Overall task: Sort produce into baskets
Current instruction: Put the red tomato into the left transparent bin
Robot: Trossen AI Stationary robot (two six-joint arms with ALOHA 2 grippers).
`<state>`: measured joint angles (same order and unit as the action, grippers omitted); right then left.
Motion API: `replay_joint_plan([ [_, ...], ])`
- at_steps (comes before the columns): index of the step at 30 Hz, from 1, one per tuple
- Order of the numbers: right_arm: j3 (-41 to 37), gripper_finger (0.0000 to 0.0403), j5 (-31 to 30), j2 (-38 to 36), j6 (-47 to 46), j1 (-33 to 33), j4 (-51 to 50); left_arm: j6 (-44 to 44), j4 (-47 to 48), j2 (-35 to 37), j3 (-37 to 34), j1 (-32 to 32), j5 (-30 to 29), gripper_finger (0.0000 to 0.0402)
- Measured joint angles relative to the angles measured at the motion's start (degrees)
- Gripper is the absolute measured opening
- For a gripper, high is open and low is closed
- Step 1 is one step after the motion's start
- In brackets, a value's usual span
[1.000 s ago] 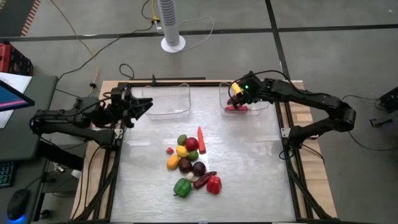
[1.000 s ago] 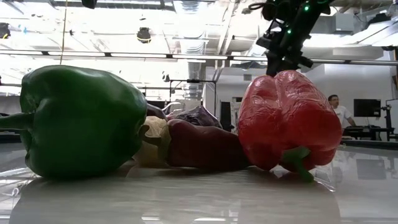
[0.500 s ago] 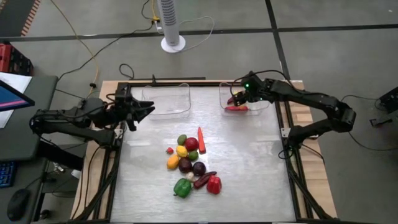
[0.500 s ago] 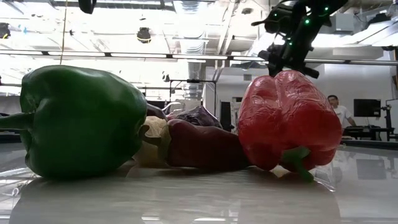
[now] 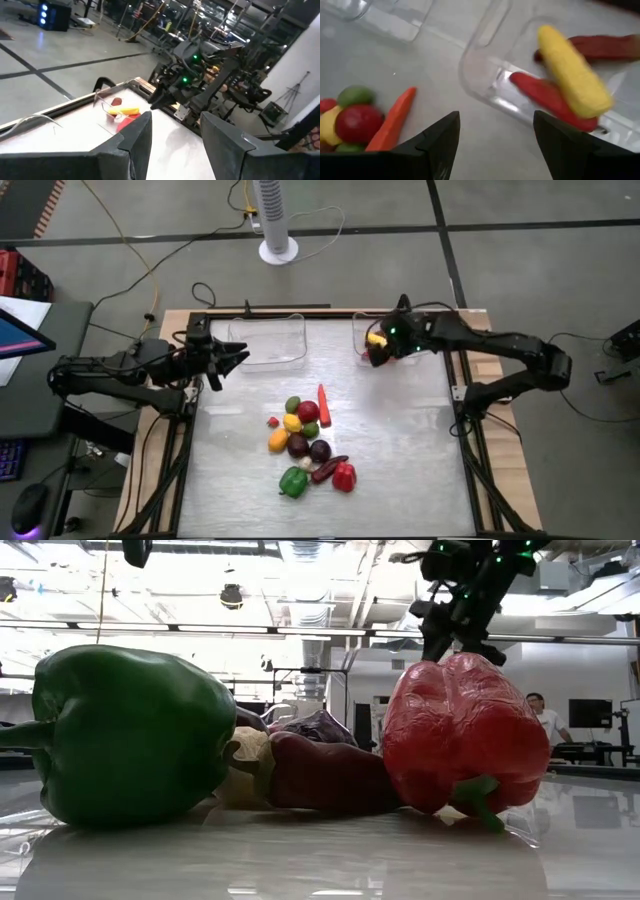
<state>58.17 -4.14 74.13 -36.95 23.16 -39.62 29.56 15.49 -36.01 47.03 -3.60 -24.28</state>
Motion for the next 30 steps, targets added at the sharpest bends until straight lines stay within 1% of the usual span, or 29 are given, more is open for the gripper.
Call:
replay_joint_plan([
  [5, 0.0, 0.0281, -1.83, 0.0, -4.48, -7.47, 3.73, -1.91, 0.85, 0.0, 0.0, -0.02, 0.84, 0.0154],
  [9, 0.0, 0.0281, -3.07, 0.0, -4.63, -11.06, 6.73, -1.73, 0.75, 0.0, 0.0, -0.01, -1.77, 0.0154],
  [12, 0.0, 0.0281, -3.77, 0.0, -3.77, -11.12, 9.41, 2.89, 0.63, 0.02, 0.0, 0.01, -2.13, 0.0154],
  [18, 0.0, 0.0281, -4.01, 0.0, -0.76, -10.26, 19.28, 4.25, 3.23, -0.01, 0.0, -0.02, -1.48, 0.0154],
  [21, 0.0, 0.0281, -3.27, 0.0, 1.11, -10.48, 23.95, 6.82, 3.07, 0.0, 0.0, -0.02, -1.55, 0.0154],
  [25, 0.0, 0.0281, -1.63, 0.0, 3.57, -10.35, 24.32, 11.12, 2.72, -0.33, 0.0, 0.0, -2.03, 0.0154],
  [30, 0.0, 0.0281, 1.66, 0.0, 4.9, -7.91, 23.32, 14.56, 2.62, -1.33, 0.0, -0.02, -1.61, 0.0154],
])
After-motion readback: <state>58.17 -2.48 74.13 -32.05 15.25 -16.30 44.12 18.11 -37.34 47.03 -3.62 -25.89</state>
